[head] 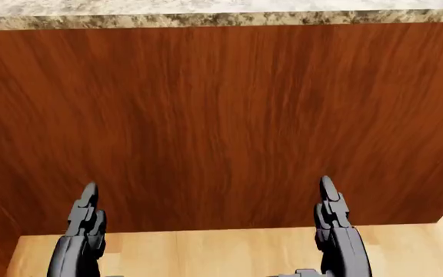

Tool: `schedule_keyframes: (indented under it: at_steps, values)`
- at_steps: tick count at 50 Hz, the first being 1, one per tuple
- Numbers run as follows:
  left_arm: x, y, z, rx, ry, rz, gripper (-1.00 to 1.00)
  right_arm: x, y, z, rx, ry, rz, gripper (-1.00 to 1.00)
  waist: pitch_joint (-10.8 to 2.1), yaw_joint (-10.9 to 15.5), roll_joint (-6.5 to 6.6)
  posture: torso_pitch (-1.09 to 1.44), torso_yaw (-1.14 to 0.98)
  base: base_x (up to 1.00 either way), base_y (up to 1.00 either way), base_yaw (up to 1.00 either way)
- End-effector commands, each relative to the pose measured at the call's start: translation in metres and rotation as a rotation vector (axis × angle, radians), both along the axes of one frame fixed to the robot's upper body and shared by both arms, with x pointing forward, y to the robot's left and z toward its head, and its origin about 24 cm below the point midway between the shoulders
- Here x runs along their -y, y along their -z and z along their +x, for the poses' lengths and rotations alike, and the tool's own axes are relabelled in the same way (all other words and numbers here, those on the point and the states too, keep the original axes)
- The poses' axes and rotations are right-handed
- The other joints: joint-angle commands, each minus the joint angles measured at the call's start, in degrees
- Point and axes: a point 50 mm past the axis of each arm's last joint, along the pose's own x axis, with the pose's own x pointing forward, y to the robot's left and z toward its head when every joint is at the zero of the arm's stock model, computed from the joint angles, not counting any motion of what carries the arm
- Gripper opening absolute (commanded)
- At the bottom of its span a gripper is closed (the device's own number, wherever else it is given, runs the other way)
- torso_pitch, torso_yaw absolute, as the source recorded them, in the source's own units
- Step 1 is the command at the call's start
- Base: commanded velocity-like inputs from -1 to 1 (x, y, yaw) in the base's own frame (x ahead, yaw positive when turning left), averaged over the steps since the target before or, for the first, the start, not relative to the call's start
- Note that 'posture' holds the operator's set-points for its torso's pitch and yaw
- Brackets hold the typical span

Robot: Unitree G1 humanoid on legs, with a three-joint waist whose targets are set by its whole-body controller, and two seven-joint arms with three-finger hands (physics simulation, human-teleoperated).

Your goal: Stack the bowls from largest to smallest.

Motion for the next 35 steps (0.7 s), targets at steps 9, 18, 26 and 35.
schedule_keyframes:
  at_steps: [9, 18, 26, 35]
  values:
    - [0.009, -0.052, 0.001, 0.201, 0.022, 0.026, 1.00, -0.001, -0.032, 0.009, 0.175, -0.016, -0.019, 1.00, -4.20, 0.5, -0.38, 0.00, 0.00, 0.00, 0.00, 0.00]
    - [0.009, -0.103, 0.010, 0.258, 0.043, 0.051, 1.00, -0.002, -0.070, 0.019, 0.219, -0.010, -0.039, 1.00, -4.90, 0.5, -0.24, 0.00, 0.00, 0.00, 0.00, 0.00]
    - [0.011, -0.164, 0.025, 0.271, 0.095, 0.030, 1.00, -0.005, -0.122, 0.033, 0.280, -0.034, -0.029, 1.00, -6.41, 0.7, 0.13, 0.00, 0.00, 0.00, 0.00, 0.01]
    - [0.007, -0.199, 0.034, 0.301, 0.104, 0.006, 1.00, -0.006, -0.157, 0.039, 0.342, -0.052, -0.012, 1.00, -4.09, 2.6, -0.48, 0.00, 0.00, 0.00, 0.00, 0.97]
